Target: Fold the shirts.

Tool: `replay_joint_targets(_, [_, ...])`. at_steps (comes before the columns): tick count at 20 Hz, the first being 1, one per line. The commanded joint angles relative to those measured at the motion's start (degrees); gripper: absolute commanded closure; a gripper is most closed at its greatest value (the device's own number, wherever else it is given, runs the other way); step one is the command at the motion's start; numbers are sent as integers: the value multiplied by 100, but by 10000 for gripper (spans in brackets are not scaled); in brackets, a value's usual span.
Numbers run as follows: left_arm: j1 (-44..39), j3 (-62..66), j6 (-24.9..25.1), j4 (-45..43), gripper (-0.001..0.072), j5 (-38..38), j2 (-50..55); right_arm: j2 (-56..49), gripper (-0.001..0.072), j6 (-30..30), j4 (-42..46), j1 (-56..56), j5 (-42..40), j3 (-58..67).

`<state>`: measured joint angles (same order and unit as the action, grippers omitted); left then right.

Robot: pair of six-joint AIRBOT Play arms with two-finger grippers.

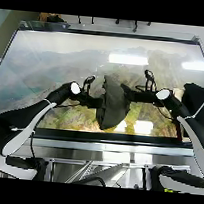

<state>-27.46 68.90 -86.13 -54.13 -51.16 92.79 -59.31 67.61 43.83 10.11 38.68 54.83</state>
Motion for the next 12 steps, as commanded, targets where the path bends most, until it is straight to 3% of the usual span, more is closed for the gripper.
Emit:
replay_joint_targets(1, [251,426,107,9,697,-363,-643,542,687,-404,-146,-4,35,439])
replay_joint_targets(7, [809,2260,11,-4,697,-796,-2804,2103,687,-940,-136,-4,125,2315])
replay_joint_targets(12, [1217,3421,-103,-44,697,-1257,-4028,2756,687,-938,96,-2,227,3128])
